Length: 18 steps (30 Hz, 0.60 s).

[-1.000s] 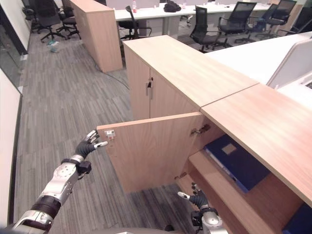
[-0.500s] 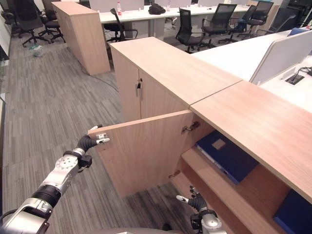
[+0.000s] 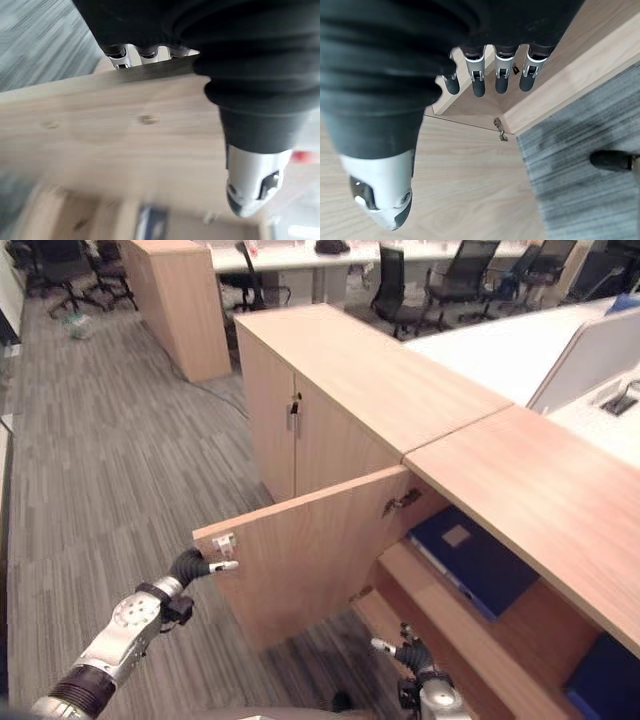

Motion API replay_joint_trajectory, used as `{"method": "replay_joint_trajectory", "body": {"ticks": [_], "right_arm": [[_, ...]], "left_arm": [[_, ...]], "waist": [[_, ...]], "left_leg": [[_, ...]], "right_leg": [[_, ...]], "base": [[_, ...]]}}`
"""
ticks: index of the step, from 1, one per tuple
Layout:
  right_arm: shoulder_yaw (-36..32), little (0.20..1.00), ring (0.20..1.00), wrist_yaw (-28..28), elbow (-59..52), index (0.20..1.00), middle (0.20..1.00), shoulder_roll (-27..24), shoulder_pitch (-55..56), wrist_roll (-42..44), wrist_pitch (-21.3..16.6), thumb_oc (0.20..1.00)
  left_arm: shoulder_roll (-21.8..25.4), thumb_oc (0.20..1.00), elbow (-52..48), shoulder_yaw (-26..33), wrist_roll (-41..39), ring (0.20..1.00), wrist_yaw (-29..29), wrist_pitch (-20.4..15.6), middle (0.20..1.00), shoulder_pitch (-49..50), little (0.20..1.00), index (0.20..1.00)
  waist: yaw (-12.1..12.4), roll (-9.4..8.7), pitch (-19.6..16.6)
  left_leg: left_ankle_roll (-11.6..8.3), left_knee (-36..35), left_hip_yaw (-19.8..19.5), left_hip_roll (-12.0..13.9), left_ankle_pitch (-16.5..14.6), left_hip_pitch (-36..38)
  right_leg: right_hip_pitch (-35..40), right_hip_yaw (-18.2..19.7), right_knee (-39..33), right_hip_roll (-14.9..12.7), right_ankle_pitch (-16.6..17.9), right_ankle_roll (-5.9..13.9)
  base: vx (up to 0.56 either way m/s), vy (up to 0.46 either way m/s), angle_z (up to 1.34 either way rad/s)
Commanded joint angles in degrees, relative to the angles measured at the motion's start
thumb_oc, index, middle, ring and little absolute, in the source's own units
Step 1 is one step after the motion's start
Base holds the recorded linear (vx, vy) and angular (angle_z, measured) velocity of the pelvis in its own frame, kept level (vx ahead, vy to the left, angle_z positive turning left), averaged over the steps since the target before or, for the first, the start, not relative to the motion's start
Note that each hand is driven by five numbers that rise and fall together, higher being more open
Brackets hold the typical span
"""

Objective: Put the empty folder in the office cabinet

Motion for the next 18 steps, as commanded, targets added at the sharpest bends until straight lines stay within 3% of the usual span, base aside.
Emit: {"method": "replay_joint_trajectory", "body": {"ticks": [1, 2, 4, 6, 9, 10, 12, 15, 18], "right_arm": [[-0.8, 1.000, 1.000, -1.4, -2.5, 1.000, 1.000, -0.5, -0.2, 0.7, -1.3, 1.000], [-0.6, 1.000, 1.000, -1.2, -3.0, 1.000, 1.000, -0.2, -0.7, 1.0, -1.3, 1.000], [0.1, 1.000, 1.000, -0.4, -2.1, 1.000, 1.000, 0.5, -1.0, 0.8, -1.2, 1.000], [1.0, 1.000, 1.000, 0.5, -0.8, 1.000, 1.000, 0.8, -1.1, 0.1, -1.0, 1.000], [1.3, 1.000, 1.000, 0.3, 0.9, 1.000, 1.000, 0.6, -1.9, -0.1, -0.8, 1.000], [1.5, 1.000, 1.000, 0.5, 1.7, 1.000, 1.000, 0.0, -2.3, 0.9, -0.6, 1.000], [1.5, 1.000, 1.000, 0.8, 1.3, 1.000, 1.000, -1.4, -2.5, 1.1, -0.3, 1.000], [-0.1, 1.000, 1.000, 0.6, 0.3, 1.000, 1.000, -5.6, -1.4, 0.6, 0.0, 1.000], [-1.3, 1.000, 1.000, -0.2, 1.3, 1.000, 1.000, -6.8, -1.1, 1.2, 0.3, 1.000]], "left_arm": [[-0.6, 1.000, -1.9, -0.2, -3.2, 1.000, -3.4, -1.3, 1.000, -2.3, 1.000, 1.000], [1.3, 1.000, -4.5, 0.8, -3.5, 1.000, -4.6, -0.4, 1.000, 0.6, 1.000, 1.000], [3.7, 1.000, -7.3, 2.9, -4.1, 1.000, -7.1, 0.9, 1.000, 5.9, 1.000, 1.000], [6.0, 1.000, -8.9, 4.3, -3.3, 1.000, -9.2, 1.6, 1.000, 9.6, 1.000, 1.000], [6.9, 1.000, -10.1, 5.2, -3.2, 1.000, -9.6, 1.8, 1.000, 11.8, 1.000, 1.000], [7.9, 1.000, -10.0, 6.1, -4.0, 1.000, -10.4, 2.0, 1.000, 14.6, 1.000, 1.000], [8.6, 1.000, -9.9, 6.1, -4.6, 1.000, -10.9, 2.2, 1.000, 16.0, 1.000, 1.000], [10.5, 1.000, -11.6, 4.1, -4.9, 1.000, -13.8, 3.7, 1.000, 17.8, 1.000, 1.000], [8.6, 1.000, -10.0, 3.0, -5.0, 1.000, -13.6, 4.0, 1.000, 16.8, 1.000, 1.000]], "waist": [[0.3, 1.15, 1.3], [2.1, 2.49, 1.5], [4.4, 3.63, 0.5], [6.6, 3.52, -0.8], [7.8, 3.66, -1.2], [7.7, 4.83, -1.7], [6.9, 6.43, -1.2], [3.4, 10.64, 0.0], [1.6, 12.19, 0.5]], "left_leg": [[-0.46, -1.4, 1.6, -1.0, -2.2, 0.3], [0.13, -1.0, 4.2, -0.9, -1.6, -1.1], [1.23, -0.4, 9.7, -0.9, -1.0, -2.3], [1.79, -0.4, 14.5, -1.4, -0.2, -3.1], [1.45, -0.2, 17.4, -1.2, 0.6, -3.4], [0.26, -0.1, 19.3, 0.1, 2.1, -3.7], [-0.96, -0.1, 19.8, 1.3, 3.7, -4.2], [-3.81, -0.3, 19.8, 4.5, 7.0, -4.6], [-5.17, -0.1, 19.4, 6.1, 8.7, -4.6]], "right_leg": [[2.1, -6.3, 11.2, -10.3, -8.2, -2.12], [3.2, -12.2, 14.8, -12.0, -12.2, -3.90], [5.9, -20.8, 22.5, -14.9, -15.1, -4.94], [8.9, -23.6, 23.9, -14.3, -15.9, -3.93], [11.4, -25.6, 19.8, -13.8, -16.5, -3.73], [12.9, -24.2, 13.2, -11.2, -18.9, -4.49], [13.6, -21.9, 9.8, -9.4, -19.4, -4.99], [15.2, -18.7, 4.6, -5.7, -20.5, -7.03], [15.5, -16.7, 3.1, -4.0, -20.9, -8.01]], "base": [[-0.26, 0.107, -0.67], [-0.33, 0.148, -0.27], [-0.32, 0.178, -1.16], [-0.18, 0.071, -1.36], [-0.09, -0.094, -1.23], [-0.10, -0.240, -1.15], [-0.10, -0.210, -1.02], [-0.14, -0.269, -0.52], [-0.07, -0.191, -0.31]]}}
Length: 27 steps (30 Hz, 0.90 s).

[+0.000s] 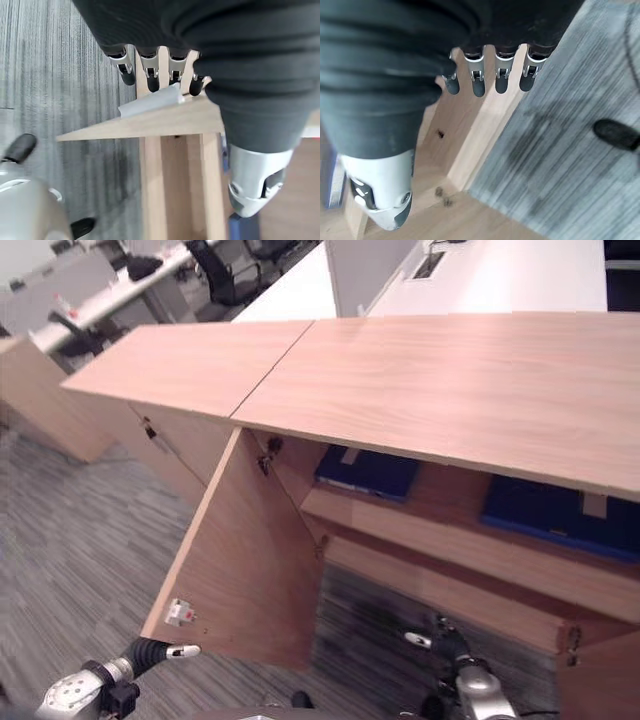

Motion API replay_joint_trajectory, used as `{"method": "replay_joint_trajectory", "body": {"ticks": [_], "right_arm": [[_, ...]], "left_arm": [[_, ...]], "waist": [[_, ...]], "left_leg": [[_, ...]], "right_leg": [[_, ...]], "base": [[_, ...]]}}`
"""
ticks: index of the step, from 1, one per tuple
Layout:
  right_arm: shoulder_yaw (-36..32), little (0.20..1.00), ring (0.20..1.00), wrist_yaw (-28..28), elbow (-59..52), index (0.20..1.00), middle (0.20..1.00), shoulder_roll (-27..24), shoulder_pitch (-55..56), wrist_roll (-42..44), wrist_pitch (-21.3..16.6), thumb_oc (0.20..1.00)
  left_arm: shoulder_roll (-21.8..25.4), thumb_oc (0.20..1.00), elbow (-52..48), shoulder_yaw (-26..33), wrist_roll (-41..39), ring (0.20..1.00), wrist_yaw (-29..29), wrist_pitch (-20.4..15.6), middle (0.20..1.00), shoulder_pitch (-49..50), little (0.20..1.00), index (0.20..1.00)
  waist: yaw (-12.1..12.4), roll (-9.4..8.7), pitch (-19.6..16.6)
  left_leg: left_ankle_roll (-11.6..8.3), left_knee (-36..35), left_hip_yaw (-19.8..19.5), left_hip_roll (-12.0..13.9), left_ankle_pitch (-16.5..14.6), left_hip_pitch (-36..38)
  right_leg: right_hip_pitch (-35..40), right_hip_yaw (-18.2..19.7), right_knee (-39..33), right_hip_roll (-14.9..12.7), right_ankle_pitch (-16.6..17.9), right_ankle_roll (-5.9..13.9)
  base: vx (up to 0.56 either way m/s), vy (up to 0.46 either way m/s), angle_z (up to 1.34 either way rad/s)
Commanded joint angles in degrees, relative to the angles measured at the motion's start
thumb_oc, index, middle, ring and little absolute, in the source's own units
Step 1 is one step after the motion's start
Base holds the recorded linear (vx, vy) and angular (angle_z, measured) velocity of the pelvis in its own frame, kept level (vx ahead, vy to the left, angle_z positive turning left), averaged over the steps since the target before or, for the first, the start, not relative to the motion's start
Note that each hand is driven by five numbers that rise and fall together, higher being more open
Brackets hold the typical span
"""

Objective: Put the empty folder in the office cabinet

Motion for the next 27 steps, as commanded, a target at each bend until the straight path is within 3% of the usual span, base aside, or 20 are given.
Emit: {"method": "replay_joint_trajectory", "body": {"ticks": [1, 5, 7, 8, 10, 11, 14, 22, 27], "right_arm": [[-1.0, 1.000, 1.000, -0.7, -2.8, 1.000, 1.000, 6.3, -6.0, 0.7, -1.0, 1.000], [-3.1, 1.000, 1.000, -1.3, -2.8, 1.000, 1.000, 5.4, -4.4, 0.9, -0.9, 1.000], [-3.4, 1.000, 1.000, -1.9, -2.1, 1.000, 1.000, 4.7, -5.1, 1.1, -1.0, 1.000], [-3.4, 1.000, 1.000, -1.9, -2.1, 1.000, 1.000, 4.7, -5.1, 1.1, -1.0, 1.000], [-2.3, 1.000, 1.000, -2.1, -1.1, 1.000, 1.000, 4.5, -6.9, 1.1, -0.9, 1.000], [-0.2, 1.000, 1.000, -1.8, 1.4, 1.000, 1.000, 5.1, -9.2, 0.8, -1.0, 1.000], [1.3, 1.000, 1.000, -0.7, 2.1, 1.000, 1.000, 6.8, -9.1, 0.6, -1.5, 1.000], [2.6, 1.000, 1.000, 0.4, 0.0, 1.000, 1.000, 9.3, -6.0, 1.1, -1.6, 1.000], [3.7, 1.000, 1.000, 1.1, -1.6, 1.000, 1.000, 9.5, -4.6, 1.5, -1.4, 1.000]], "left_arm": [[1.2, 1.000, -4.4, 0.4, -1.2, 1.000, -2.2, -2.3, 1.000, -5.0, 1.000, 1.000], [-1.9, 1.000, -3.5, -1.8, 0.1, 1.000, -2.4, -1.9, 1.000, -5.6, 1.000, 1.000], [-3.5, 1.000, -3.6, -2.7, 0.3, 1.000, -1.7, -1.9, 1.000, -6.4, 1.000, 1.000], [-3.5, 1.000, -3.6, -2.7, 0.3, 1.000, -1.7, -2.0, 1.000, -6.5, 1.000, 1.000], [-4.0, 1.000, -4.5, -2.8, 0.1, 1.000, -0.8, -2.2, 1.000, -6.2, 1.000, 1.000], [-4.3, 1.000, -5.3, -2.8, 0.3, 1.000, 0.7, -2.8, 1.000, -6.4, 1.000, 1.000], [-4.6, 1.000, -8.2, 0.1, -2.7, 1.000, 1.8, -3.4, 1.000, -7.4, 1.000, 1.000], [-10.7, 1.000, -8.1, 2.0, -3.5, 1.000, 6.0, -5.4, 1.000, -13.5, 1.000, 1.000], [-13.7, 1.000, -2.5, 2.8, -0.2, 1.000, 11.7, -8.0, 1.000, -20.6, 1.000, 1.000]], "waist": [[0.1, -5.43, 3.2], [-1.5, -4.06, 3.6], [-1.3, -4.36, 4.9], [-1.3, -4.22, 4.9], [-0.1, -4.98, 6.1], [1.7, -5.46, 6.1], [2.2, -6.58, 4.5], [0.6, -7.91, 3.6], [-1.1, -11.00, 4.1]], "left_leg": [[-2.08, -1.5, -1.6, -0.4, 5.1, -4.5], [-3.14, -1.4, -1.7, 0.8, 6.6, -4.4], [-3.38, -0.1, -7.5, -0.4, 5.8, -5.6], [-3.31, 0.1, -7.6, -0.3, 5.9, -5.9], [-2.59, 2.1, -18.2, -3.3, 3.0, -7.2], [-1.51, 1.7, -28.6, -5.9, 0.4, -7.7], [-1.56, -0.9, -29.5, -6.1, 0.8, -6.0], [-2.37, -1.7, -27.8, -5.1, 1.8, -3.4], [-2.67, 4.1, -30.0, -4.6, -0.7, -3.8]], "right_leg": [[6.3, 2.1, 3.2, -0.6, -9.1, 1.41], [7.4, 3.0, 1.3, 0.6, -9.3, 0.82], [6.4, 4.8, 2.1, 0.4, -9.5, 0.21], [6.1, 4.8, 2.1, 0.6, -9.2, 0.16], [3.8, 7.7, 3.9, 0.2, -9.1, -0.30], [2.0, 11.5, 4.2, 0.9, -9.3, -0.63], [1.7, 15.1, 2.1, 2.4, -7.8, -0.20], [3.2, 16.0, 2.4, 3.8, -8.7, -1.15], [3.2, 18.4, 4.5, 3.7, -9.4, -1.71]], "base": [[-0.04, -0.118, -0.51], [-0.04, -0.093, -0.19], [-0.09, -0.044, -0.02], [-0.07, -0.038, -0.22], [-0.04, -0.066, -0.27], [0.00, -0.127, -1.18], [0.06, -0.080, -1.17], [0.05, -0.034, -0.33], [0.02, -0.011, 0.03]]}}
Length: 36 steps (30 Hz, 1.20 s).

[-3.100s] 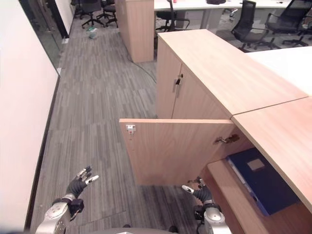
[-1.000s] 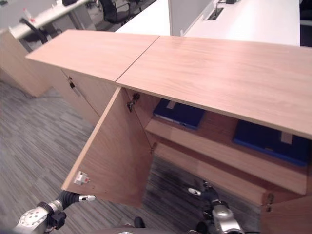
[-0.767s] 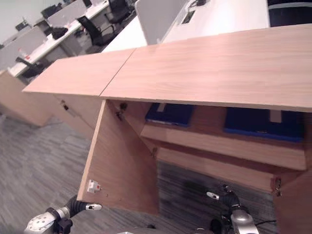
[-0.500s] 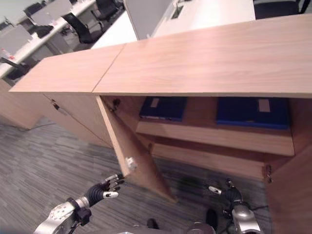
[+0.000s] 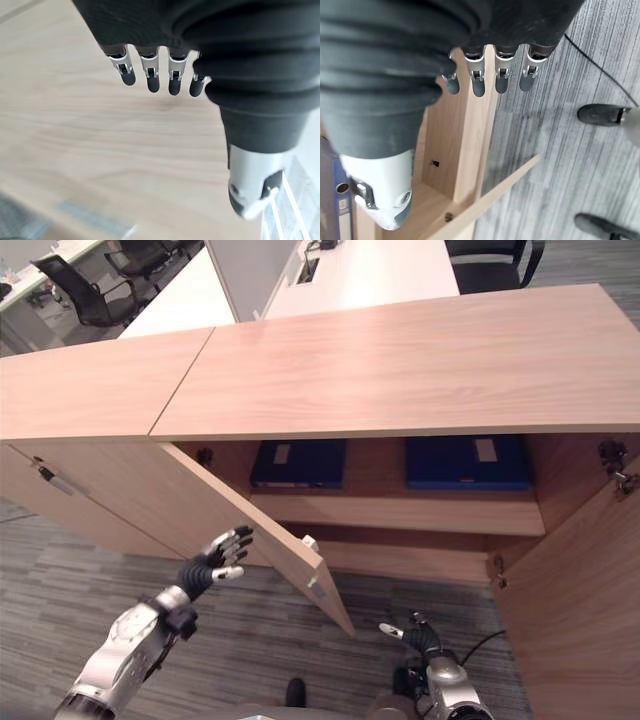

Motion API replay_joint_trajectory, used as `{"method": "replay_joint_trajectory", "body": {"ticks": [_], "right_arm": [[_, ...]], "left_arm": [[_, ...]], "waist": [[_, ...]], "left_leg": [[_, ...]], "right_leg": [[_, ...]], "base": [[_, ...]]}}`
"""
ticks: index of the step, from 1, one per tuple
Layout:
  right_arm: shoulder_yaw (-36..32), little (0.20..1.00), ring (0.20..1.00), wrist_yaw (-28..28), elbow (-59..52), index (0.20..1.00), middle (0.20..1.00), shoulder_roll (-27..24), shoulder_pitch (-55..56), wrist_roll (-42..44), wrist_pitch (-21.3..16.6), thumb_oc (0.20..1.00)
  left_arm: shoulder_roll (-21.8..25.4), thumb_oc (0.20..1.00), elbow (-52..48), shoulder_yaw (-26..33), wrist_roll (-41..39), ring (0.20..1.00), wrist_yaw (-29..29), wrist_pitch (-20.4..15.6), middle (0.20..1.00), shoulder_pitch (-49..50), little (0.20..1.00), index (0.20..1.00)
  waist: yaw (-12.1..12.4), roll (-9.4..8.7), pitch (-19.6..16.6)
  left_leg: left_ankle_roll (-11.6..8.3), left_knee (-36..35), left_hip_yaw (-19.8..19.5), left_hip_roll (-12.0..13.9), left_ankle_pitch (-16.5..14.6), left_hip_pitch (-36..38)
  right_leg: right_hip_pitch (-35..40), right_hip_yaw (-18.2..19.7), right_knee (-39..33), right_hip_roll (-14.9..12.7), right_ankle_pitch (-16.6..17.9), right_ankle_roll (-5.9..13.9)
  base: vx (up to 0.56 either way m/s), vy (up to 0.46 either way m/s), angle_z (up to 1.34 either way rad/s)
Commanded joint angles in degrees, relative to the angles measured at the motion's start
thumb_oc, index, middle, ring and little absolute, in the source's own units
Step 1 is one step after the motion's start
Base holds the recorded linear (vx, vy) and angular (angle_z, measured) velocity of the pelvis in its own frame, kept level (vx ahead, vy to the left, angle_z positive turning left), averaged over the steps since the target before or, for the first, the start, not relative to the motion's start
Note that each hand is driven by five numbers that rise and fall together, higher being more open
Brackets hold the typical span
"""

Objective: Put the empty folder in the office cabinet

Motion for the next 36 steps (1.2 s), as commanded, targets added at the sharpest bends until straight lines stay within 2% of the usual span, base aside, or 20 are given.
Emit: {"method": "replay_joint_trajectory", "body": {"ticks": [1, 2, 4, 6, 8, 12, 14, 19, 22, 28, 33, 36], "right_arm": [[0.6, 1.000, 1.000, 0.6, -3.6, 1.000, 1.000, -0.4, -0.3, 1.4, -1.3, 1.000], [0.7, 1.000, 1.000, 0.7, -3.4, 1.000, 1.000, -0.4, 0.6, 1.2, -1.3, 1.000], [0.7, 1.000, 1.000, 0.8, -3.2, 1.000, 1.000, -0.6, 0.9, 1.2, -1.2, 1.000], [0.5, 1.000, 1.000, 0.7, -2.6, 1.000, 1.000, -0.8, 1.1, 1.2, -0.8, 1.000], [0.2, 1.000, 1.000, 1.0, -2.3, 1.000, 1.000, -0.7, 1.8, 1.1, -0.8, 1.000], [0.0, 1.000, 1.000, 1.8, -1.7, 1.000, 1.000, -0.3, 3.1, -0.4, -0.2, 1.000], [0.2, 1.000, 1.000, 2.1, -0.9, 1.000, 1.000, 0.8, 3.0, -0.2, -0.1, 1.000], [0.9, 1.000, 1.000, 2.7, 0.0, 1.000, 1.000, 2.2, 2.9, -0.4, 0.1, 1.000], [1.5, 1.000, 1.000, 3.4, 0.9, 1.000, 1.000, 3.0, 3.0, -0.9, 0.4, 1.000], [1.6, 1.000, 1.000, 3.9, 0.8, 1.000, 1.000, 3.1, 3.7, -1.0, 0.5, 1.000], [0.8, 1.000, 1.000, 3.7, 1.8, 1.000, 1.000, 2.9, 3.7, -0.1, 0.4, 1.000], [0.4, 1.000, 1.000, 3.2, 2.9, 1.000, 1.000, 3.1, 3.1, 0.8, 0.2, 1.000]], "left_arm": [[-0.3, 1.000, 0.3, 0.6, 1.8, 1.000, 2.6, -5.4, 1.000, -2.9, 1.000, 1.000], [-1.3, 1.000, 2.6, 1.0, 1.7, 1.000, 4.3, -5.7, 1.000, -4.8, 1.000, 1.000], [-1.5, 1.000, 3.7, 1.1, 1.9, 1.000, 5.1, -5.9, 1.000, -5.7, 1.000, 1.000], [-2.3, 1.000, 6.8, 1.9, 1.4, 1.000, 7.1, -6.6, 1.000, -9.0, 1.000, 1.000], [-2.5, 1.000, 7.5, 1.9, 1.3, 1.000, 7.4, -6.9, 1.000, -10.0, 1.000, 1.000], [-2.7, 1.000, 9.6, 1.3, 2.4, 1.000, 8.3, -7.1, 1.000, -11.9, 1.000, 1.000], [-2.1, 1.000, 10.7, 0.8, 2.6, 1.000, 8.3, -7.1, 1.000, -13.5, 1.000, 1.000], [-1.4, 1.000, 13.0, 0.6, 3.0, 1.000, 8.8, -7.3, 1.000, -16.5, 1.000, 1.000], [-0.5, 1.000, 15.6, 0.3, 3.7, 1.000, 9.2, -7.5, 1.000, -18.8, 1.000, 1.000], [1.0, 1.000, 21.1, 1.3, 3.2, 1.000, 10.4, -7.6, 1.000, -22.6, 1.000, 1.000], [3.6, 1.000, 27.1, 2.6, 2.7, 1.000, 11.8, -7.6, 1.000, -27.4, 1.000, 1.000], [4.6, 1.000, 28.7, 3.1, 1.8, 1.000, 12.4, -7.8, 1.000, -29.7, 1.000, 1.000]], "waist": [[-0.6, -3.48, -0.9], [-1.0, -4.32, -1.3], [-0.9, -4.65, -1.7], [-0.4, -5.91, -2.0], [-0.7, -6.12, -2.2], [-1.9, -6.64, -4.4], [-2.7, -7.40, -5.4], [-3.5, -8.24, -6.2], [-4.7, -8.56, -6.9], [-6.1, -8.98, -7.1], [-7.3, -9.44, -6.6], [-7.5, -9.68, -5.8]], "left_leg": [[-1.53, 5.7, -1.0, 0.6, 2.3, -8.2], [-1.51, 4.6, -2.1, 1.3, 2.4, -8.3], [-1.57, 3.8, -2.4, 1.5, 2.9, -8.5], [-1.64, 3.5, -5.4, -0.2, 3.2, -11.1], [-1.64, 3.1, -5.3, -0.2, 3.1, -10.7], [-0.65, -0.1, -2.8, -0.3, 1.8, -6.2], [0.45, -0.9, -0.2, -0.8, 0.9, -4.4], [1.81, -1.3, 3.7, -1.5, -0.7, -2.5], [2.62, -1.4, 6.6, -2.2, -2.0, -1.3], [3.59, -1.4, 9.6, -3.1, -3.4, 0.2], [4.41, -1.4, 12.4, -3.7, -4.8, 1.7], [4.45, -1.4, 13.8, -3.7, -5.4, 2.6]], "right_leg": [[1.8, 2.0, 4.6, 2.2, -9.6, -1.66], [1.5, 3.0, 5.2, 2.3, -9.7, -1.48], [1.5, 3.6, 5.5, 2.4, -9.9, -1.34], [1.8, 5.6, 6.1, 2.6, -10.5, -1.08], [2.1, 6.0, 6.3, 2.6, -10.7, -0.92], [2.3, 7.7, 8.0, 2.0, -11.1, -0.10], [1.3, 9.3, 9.2, 1.3, -10.7, 0.72], [-0.1, 12.1, 9.5, 0.1, -9.5, 2.16], [-1.3, 13.5, 9.7, -0.9, -8.4, 3.68], [-3.0, 15.3, 10.8, -1.7, -7.1, 5.58], [-5.3, 15.0, 13.7, -2.2, -5.9, 7.44], [-6.5, 10.4, 15.4, -2.9, -4.3, 7.77]], "base": [[0.03, 0.035, -0.26], [0.02, 0.024, -0.29], [0.09, 0.043, -0.18], [0.18, 0.080, -0.21], [0.11, 0.072, -0.26], [0.14, 0.147, -0.66], [0.11, 0.169, -0.49], [0.03, 0.122, -0.46], [0.05, 0.147, -0.50], [0.02, 0.096, -0.30], [0.02, 0.096, -0.47], [-0.03, 0.034, -0.42]]}}
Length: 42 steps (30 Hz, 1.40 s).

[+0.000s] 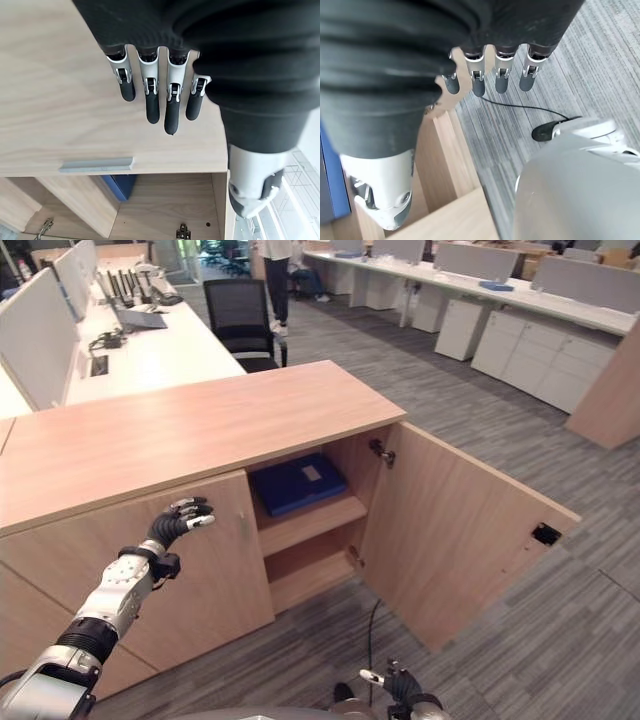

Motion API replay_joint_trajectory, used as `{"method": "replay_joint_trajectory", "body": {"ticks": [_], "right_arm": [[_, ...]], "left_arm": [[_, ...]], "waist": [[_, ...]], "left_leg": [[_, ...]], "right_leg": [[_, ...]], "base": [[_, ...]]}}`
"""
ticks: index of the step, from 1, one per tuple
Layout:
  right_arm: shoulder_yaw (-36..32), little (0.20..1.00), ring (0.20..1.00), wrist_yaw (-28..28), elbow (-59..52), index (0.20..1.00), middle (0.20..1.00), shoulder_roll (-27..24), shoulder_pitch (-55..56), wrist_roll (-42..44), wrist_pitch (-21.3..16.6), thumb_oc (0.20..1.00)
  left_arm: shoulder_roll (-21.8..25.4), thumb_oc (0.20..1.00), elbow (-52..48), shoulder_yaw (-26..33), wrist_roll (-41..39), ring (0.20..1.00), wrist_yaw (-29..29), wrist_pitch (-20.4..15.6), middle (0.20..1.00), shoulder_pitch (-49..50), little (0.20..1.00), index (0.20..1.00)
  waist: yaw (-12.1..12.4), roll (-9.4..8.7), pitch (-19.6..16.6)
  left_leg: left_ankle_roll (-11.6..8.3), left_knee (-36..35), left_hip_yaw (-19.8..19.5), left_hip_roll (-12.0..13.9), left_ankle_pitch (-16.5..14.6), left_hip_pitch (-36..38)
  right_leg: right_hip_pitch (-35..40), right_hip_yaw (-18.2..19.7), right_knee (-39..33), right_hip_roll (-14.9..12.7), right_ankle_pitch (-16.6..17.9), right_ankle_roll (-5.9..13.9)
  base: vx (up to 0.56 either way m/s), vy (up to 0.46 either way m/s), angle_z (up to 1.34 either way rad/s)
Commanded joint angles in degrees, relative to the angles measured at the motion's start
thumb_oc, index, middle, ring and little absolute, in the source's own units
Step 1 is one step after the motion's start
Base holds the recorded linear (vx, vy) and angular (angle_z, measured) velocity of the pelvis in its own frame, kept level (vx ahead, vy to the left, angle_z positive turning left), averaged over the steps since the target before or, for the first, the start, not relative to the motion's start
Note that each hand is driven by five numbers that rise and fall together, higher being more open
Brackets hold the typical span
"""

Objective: Put the empty folder in the office cabinet

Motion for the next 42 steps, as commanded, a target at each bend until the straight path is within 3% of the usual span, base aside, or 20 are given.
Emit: {"method": "replay_joint_trajectory", "body": {"ticks": [1, 3, 4, 7, 12, 14, 15, 18, 21, 23, 24, 26, 28, 29, 31, 34, 37, 38, 39, 42], "right_arm": [[0.0, 1.000, 1.000, -0.5, 0.9, 1.000, 1.000, -2.3, -4.7, 0.9, -1.9, 1.000], [-0.3, 1.000, 1.000, -0.7, 1.3, 1.000, 1.000, -1.7, -5.3, 0.9, -1.9, 1.000], [-0.2, 1.000, 1.000, -0.7, 1.3, 1.000, 1.000, -1.7, -5.3, 0.9, -1.9, 1.000], [-2.1, 1.000, 1.000, -0.9, 3.5, 1.000, 1.000, -1.1, -6.3, 1.1, -1.6, 1.000], [-5.2, 1.000, 1.000, -1.2, 4.8, 1.000, 1.000, -1.6, -5.5, 1.3, -1.3, 1.000], [-6.3, 1.000, 1.000, -1.3, 5.8, 1.000, 1.000, -2.4, -5.9, 1.2, -1.3, 1.000], [-7.0, 1.000, 1.000, -1.1, 5.9, 1.000, 1.000, -2.7, -5.5, 1.6, -1.1, 1.000], [-8.1, 1.000, 1.000, -0.9, 6.1, 1.000, 1.000, -3.6, -5.0, 2.4, -0.8, 1.000], [-8.4, 1.000, 1.000, -0.8, 6.5, 1.000, 1.000, -3.5, -4.7, 2.8, -0.9, 1.000], [-8.3, 1.000, 1.000, -0.6, 6.4, 1.000, 1.000, -4.0, -4.3, 3.1, -1.3, 1.000], [-7.5, 1.000, 1.000, -0.4, 7.4, 1.000, 1.000, -4.8, -4.5, 3.3, -1.6, 1.000], [-6.9, 1.000, 1.000, -0.3, 7.5, 1.000, 1.000, -5.6, -4.9, 3.3, -1.7, 1.000], [-6.3, 1.000, 1.000, -0.4, 6.3, 1.000, 1.000, -6.6, -4.8, 3.2, -2.1, 1.000], [-6.5, 1.000, 1.000, -1.2, 5.0, 1.000, 1.000, -7.7, -4.3, 3.6, -2.5, 1.000], [-6.6, 1.000, 1.000, -1.7, 5.2, 1.000, 1.000, -9.1, -4.6, 3.7, -2.4, 1.000], [-6.6, 1.000, 1.000, -1.8, 5.2, 1.000, 1.000, -10.3, -5.5, 3.8, -2.5, 1.000], [-6.3, 1.000, 1.000, -2.2, 7.6, 1.000, 1.000, -11.3, -8.3, 4.3, -2.2, 1.000], [-6.3, 1.000, 1.000, -2.2, 7.6, 1.000, 1.000, -11.3, -8.4, 4.3, -2.2, 1.000], [-6.0, 1.000, 1.000, -1.9, 8.5, 1.000, 1.000, -11.0, -9.1, 4.7, -2.2, 1.000], [-5.5, 1.000, 1.000, -1.8, 8.4, 1.000, 1.000, -10.3, -9.3, 4.7, -2.2, 1.000]], "left_arm": [[-0.5, 1.000, -1.4, 3.0, -0.1, 1.000, 1.2, -4.6, 1.000, -7.1, 1.000, 1.000], [-1.3, 1.000, -5.3, 2.9, -0.2, 1.000, 0.6, -4.5, 1.000, -4.5, 1.000, 1.000], [-1.3, 1.000, -5.3, 2.9, -0.2, 1.000, 0.6, -4.5, 1.000, -4.5, 1.000, 1.000], [-5.2, 1.000, -13.6, 1.7, 0.3, 1.000, -1.7, -4.0, 1.000, 4.4, 1.000, 1.000], [-7.3, 1.000, -19.6, 2.2, -2.1, 1.000, -5.7, -1.9, 1.000, 15.1, 1.000, 1.000], [-6.4, 1.000, -19.8, 1.9, -2.6, 1.000, -7.6, -0.9, 1.000, 18.8, 1.000, 1.000], [-5.9, 1.000, -19.6, 1.9, -2.4, 1.000, -8.3, -0.6, 1.000, 19.5, 1.000, 1.000], [-5.3, 1.000, -19.1, 2.2, -2.5, 1.000, -8.8, -0.2, 1.000, 21.4, 1.000, 1.000], [-4.9, 1.000, -18.9, 2.0, -2.9, 1.000, -9.2, -0.2, 1.000, 21.3, 1.000, 1.000], [-5.1, 1.000, -18.4, 1.7, -3.2, 1.000, -9.2, -0.4, 1.000, 21.1, 1.000, 1.000], [-5.5, 1.000, -17.8, 1.4, -3.5, 1.000, -8.8, -0.4, 1.000, 21.0, 1.000, 1.000], [-5.8, 1.000, -17.4, 1.6, -3.8, 1.000, -8.4, -0.4, 1.000, 21.1, 1.000, 1.000], [-6.5, 1.000, -17.1, 2.0, -4.3, 1.000, -8.6, -0.1, 1.000, 21.3, 1.000, 1.000], [-7.8, 1.000, -16.0, 1.5, -4.9, 1.000, -8.2, 0.6, 1.000, 20.0, 1.000, 1.000], [-8.5, 1.000, -15.7, 1.1, -4.6, 1.000, -8.3, 0.7, 1.000, 19.5, 1.000, 1.000], [-8.6, 1.000, -16.0, 1.2, -4.3, 1.000, -8.6, 0.5, 1.000, 20.0, 1.000, 1.000], [-8.9, 1.000, -15.9, 0.6, -4.3, 1.000, -8.3, 0.3, 1.000, 20.3, 1.000, 1.000], [-8.9, 1.000, -15.9, 0.7, -4.3, 1.000, -8.3, 0.3, 1.000, 20.2, 1.000, 1.000], [-9.2, 1.000, -15.4, 0.4, -4.1, 1.000, -8.2, 0.2, 1.000, 20.3, 1.000, 1.000], [-9.2, 1.000, -15.4, 0.5, -3.8, 1.000, -8.3, 0.1, 1.000, 20.5, 1.000, 1.000]], "waist": [[1.2, 4.04, 3.3], [2.3, 4.01, 3.5], [2.3, 4.01, 3.5], [4.7, 4.79, 4.9], [7.0, 4.90, 4.1], [8.0, 5.17, 3.8], [7.4, 5.13, 3.8], [6.6, 5.73, 4.4], [6.3, 5.46, 4.2], [5.6, 6.11, 4.1], [4.8, 6.94, 4.0], [4.3, 7.62, 4.2], [4.2, 8.31, 4.7], [3.9, 8.03, 5.1], [2.8, 7.82, 5.7], [2.9, 8.23, 5.8], [5.0, 7.28, 6.5], [5.0, 7.19, 6.5], [5.6, 7.23, 6.8], [5.9, 7.52, 7.2]], "left_leg": [[0.08, 0.7, -3.4, 2.4, -1.1, -3.3], [0.16, 0.7, -2.7, 2.2, -1.4, -3.3], [0.16, 0.7, -2.7, 2.2, -1.4, -3.3], [0.34, 0.7, -1.3, 2.7, -1.5, -2.9], [-0.90, 1.3, 0.7, 3.4, -1.3, -3.8], [-3.15, 1.9, 2.6, 6.2, -0.6, -4.5], [-4.57, 2.2, 2.3, 8.0, -0.5, -4.2], [-8.21, 3.1, 2.9, 12.9, 0.2, -2.6], [-9.64, 3.0, 2.7, 14.5, 0.9, -2.7], [-11.45, 2.9, 1.4, 17.6, 2.9, -3.2], [-12.17, 3.4, -0.5, 20.3, 5.2, -4.0], [-12.33, 4.3, -1.7, 21.7, 8.0, -4.9], [-12.13, 7.8, -3.1, 24.0, 14.3, -6.7], [-12.22, 11.3, -0.6, 27.0, 22.1, -9.3], [-11.75, 14.4, 4.2, 28.6, 22.8, -9.7], [-11.14, 16.7, 5.0, 27.5, 21.1, -10.0], [-7.15, 17.6, -2.3, 16.0, 9.8, -14.3], [-6.98, 17.6, -2.3, 15.8, 9.9, -14.5], [-6.08, 15.6, -3.5, 11.5, 6.4, -14.6], [-6.06, 15.4, -4.4, 10.5, 6.2, -14.9]], "right_leg": [[1.5, -9.2, 9.9, -2.4, -5.5, 4.49], [0.9, -16.0, 10.4, -4.4, -3.9, 4.36], [0.9, -16.0, 10.4, -4.4, -3.9, 4.36], [-1.0, -24.4, 14.5, -9.5, -1.0, 4.18], [2.0, -28.9, 9.6, -16.2, 2.7, 4.01], [2.5, -30.8, 4.0, -19.9, 6.2, 4.48], [1.5, -28.2, 1.9, -20.7, 8.4, 4.49], [-1.2, -25.7, -1.0, -20.1, 10.3, 4.49], [-0.2, -25.4, -2.5, -18.4, 8.1, 4.49], [0.3, -23.5, -1.8, -16.4, 4.8, 4.49], [0.7, -22.0, -0.9, -14.2, 1.2, 4.49], [0.6, -21.3, 0.5, -12.9, -0.4, 4.49], [2.3, -21.8, -0.2, -9.8, -2.7, 3.00], [5.0, -23.4, -1.9, -8.1, -3.9, 1.39], [7.5, -25.2, -4.2, -6.2, -5.1, -0.20], [7.9, -24.7, -4.9, -4.4, -5.9, -1.33], [9.6, -24.0, -5.4, -2.9, -7.5, -2.38], [9.4, -24.0, -5.5, -3.0, -7.4, -2.32], [9.8, -23.7, -5.3, -2.2, -7.4, -2.46], [10.9, -23.1, -5.4, -1.1, -7.8, -2.89]], "base": [[-0.05, 0.006, -0.45], [-0.04, 0.004, -0.30], [-0.04, -0.019, -0.05], [-0.05, -0.070, -0.06], [0.01, -0.218, -0.07], [0.08, -0.514, -0.64], [0.19, -0.619, -0.81], [0.18, -0.517, -0.73], [0.08, -0.287, -0.30], [0.12, -0.421, 0.00], [0.14, -0.439, 0.14], [0.08, -0.273, 0.10], [0.06, -0.376, 0.01], [0.06, -0.541, 0.16], [0.06, -0.442, 0.60], [0.06, -0.229, 0.04], [0.15, -0.286, -0.25], [0.12, -0.157, -0.36], [0.09, -0.103, -0.32], [0.09, -0.072, -0.24]]}}
